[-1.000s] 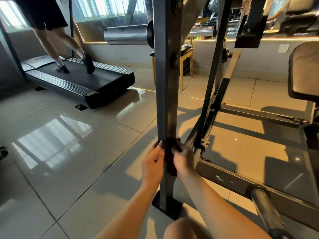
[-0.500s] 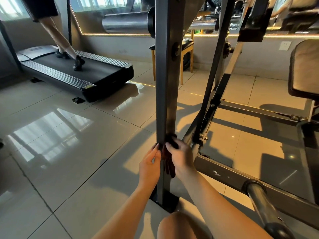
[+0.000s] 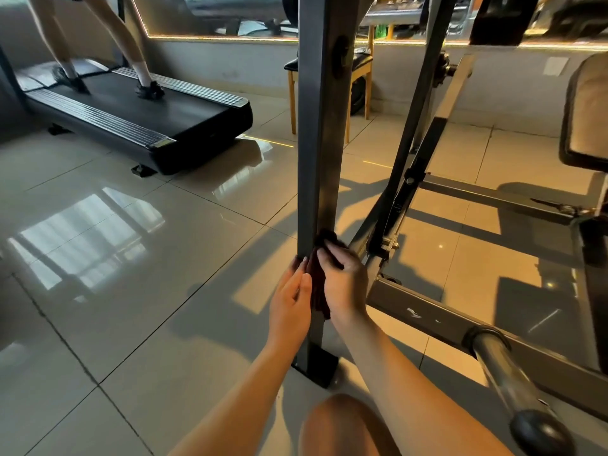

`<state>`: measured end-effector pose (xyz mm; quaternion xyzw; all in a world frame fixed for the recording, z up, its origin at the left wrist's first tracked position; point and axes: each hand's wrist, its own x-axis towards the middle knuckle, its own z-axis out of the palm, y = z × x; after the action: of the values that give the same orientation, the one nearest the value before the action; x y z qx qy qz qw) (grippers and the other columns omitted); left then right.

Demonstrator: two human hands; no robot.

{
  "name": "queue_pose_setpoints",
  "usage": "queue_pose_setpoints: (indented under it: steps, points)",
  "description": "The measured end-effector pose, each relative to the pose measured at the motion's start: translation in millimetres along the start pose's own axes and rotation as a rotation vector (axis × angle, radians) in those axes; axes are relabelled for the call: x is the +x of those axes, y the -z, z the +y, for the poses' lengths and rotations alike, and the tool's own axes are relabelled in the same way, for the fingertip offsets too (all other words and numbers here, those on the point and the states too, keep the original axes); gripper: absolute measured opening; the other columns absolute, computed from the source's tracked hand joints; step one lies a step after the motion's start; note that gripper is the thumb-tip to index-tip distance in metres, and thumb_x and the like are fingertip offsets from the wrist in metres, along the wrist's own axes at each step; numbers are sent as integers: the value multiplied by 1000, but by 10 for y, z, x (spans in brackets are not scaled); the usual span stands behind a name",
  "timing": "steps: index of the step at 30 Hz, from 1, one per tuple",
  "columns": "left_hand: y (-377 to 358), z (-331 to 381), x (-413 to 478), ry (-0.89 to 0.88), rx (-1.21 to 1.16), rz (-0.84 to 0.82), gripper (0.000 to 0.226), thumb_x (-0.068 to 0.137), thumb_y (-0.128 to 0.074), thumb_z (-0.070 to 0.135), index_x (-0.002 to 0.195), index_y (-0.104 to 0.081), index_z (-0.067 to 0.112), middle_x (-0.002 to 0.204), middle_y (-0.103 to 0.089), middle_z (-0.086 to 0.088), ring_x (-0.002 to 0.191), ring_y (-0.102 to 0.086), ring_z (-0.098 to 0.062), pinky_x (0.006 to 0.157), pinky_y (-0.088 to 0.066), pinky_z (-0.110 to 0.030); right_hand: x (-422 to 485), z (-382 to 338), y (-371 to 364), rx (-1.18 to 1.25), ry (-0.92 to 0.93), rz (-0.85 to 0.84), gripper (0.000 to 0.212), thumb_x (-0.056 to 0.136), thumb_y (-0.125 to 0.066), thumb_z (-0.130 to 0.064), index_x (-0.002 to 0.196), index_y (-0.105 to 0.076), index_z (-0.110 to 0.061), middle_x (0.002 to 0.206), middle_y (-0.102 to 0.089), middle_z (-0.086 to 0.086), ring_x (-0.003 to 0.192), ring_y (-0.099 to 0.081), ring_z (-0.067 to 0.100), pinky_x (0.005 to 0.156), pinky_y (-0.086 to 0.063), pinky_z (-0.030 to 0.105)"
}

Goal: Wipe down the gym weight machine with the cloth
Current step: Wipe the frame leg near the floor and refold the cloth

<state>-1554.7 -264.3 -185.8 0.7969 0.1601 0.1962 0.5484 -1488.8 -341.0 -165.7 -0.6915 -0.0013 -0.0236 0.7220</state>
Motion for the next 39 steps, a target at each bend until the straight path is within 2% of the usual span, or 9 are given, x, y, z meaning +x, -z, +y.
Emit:
queue_pose_setpoints:
  steps: [2, 7, 13, 18, 23, 26, 29, 34, 39]
  points:
    - [2, -21, 11, 10, -10, -2, 41, 108, -44, 30, 148, -50, 28, 156, -41, 18, 143, -35, 3, 118, -29, -21, -35, 0, -28, -44, 56, 13, 24, 98, -66, -17, 119, -75, -21, 120, -67, 0, 110, -63, 9, 96, -51, 20]
    - [-2, 0, -4, 72, -73, -14, 40, 108, -45, 32, 148, -51, 30, 155, -40, 21, 141, -39, 0, 118, -33, -26, 27, 24, 54, -67, -114, -37, 27, 99, -64, -14, 125, -71, -17, 122, -68, 5, 111, -64, 20, 101, -53, 37]
    - [54, 55, 4, 29, -34, -44, 40, 108, -40, 35, 147, -50, 33, 155, -42, 17, 141, -37, 3, 116, -30, -22, -117, -17, -38, -85, 78, 16, 28, 98, -65, -13, 124, -72, -16, 122, -67, 2, 115, -61, 14, 101, -51, 27]
    - [78, 124, -11, 62, -47, -42, 39, 109, -40, 35, 146, -51, 32, 149, -49, 18, 121, -45, 20, 92, -32, 5, -40, -81, 77, -64, -184, -47, 29, 97, -66, -13, 126, -71, -16, 123, -71, 5, 111, -66, 21, 97, -54, 33]
    - [162, 368, 29, 50, -86, -18, 34, 110, -36, 33, 134, -43, 55, 110, -58, 47, 110, -48, 27, 84, -34, 5, 53, -562, 12, -111, 164, -28, 23, 93, -72, -24, 115, -70, -26, 123, -62, -5, 116, -56, 11, 93, -53, 28]
    - [159, 401, 52, 24, -91, -20, 34, 109, -36, 34, 136, -43, 54, 124, -55, 41, 119, -45, 23, 95, -34, 1, 44, -547, -20, -189, 299, -6, 23, 93, -73, -22, 114, -67, -22, 122, -61, -6, 116, -53, 6, 89, -44, 13]
    - [112, 285, 14, -4, -52, -44, 41, 109, -37, 34, 149, -45, 32, 148, -46, 20, 129, -39, 18, 109, -31, -7, -69, -177, -3, -200, 112, -35, 21, 91, -73, -13, 110, -66, -21, 120, -64, -2, 112, -58, 13, 83, -41, 6]
    - [99, 206, 4, 25, -26, -68, 45, 109, -36, 35, 153, -42, 26, 155, -37, 19, 140, -34, 6, 120, -29, -25, -217, 107, 47, -85, -248, -73, 17, 90, -73, -10, 105, -69, -17, 106, -70, -1, 103, -67, 19, 77, -54, 21]
    - [96, 223, 32, 8, -18, -59, 43, 110, -36, 29, 152, -44, 23, 149, -40, 16, 116, -34, 33, 88, -29, 8, -24, -450, 31, -116, -19, -29, 17, 92, -74, -21, 97, -64, -33, 112, -64, -5, 105, -59, 13, 86, -53, 27]
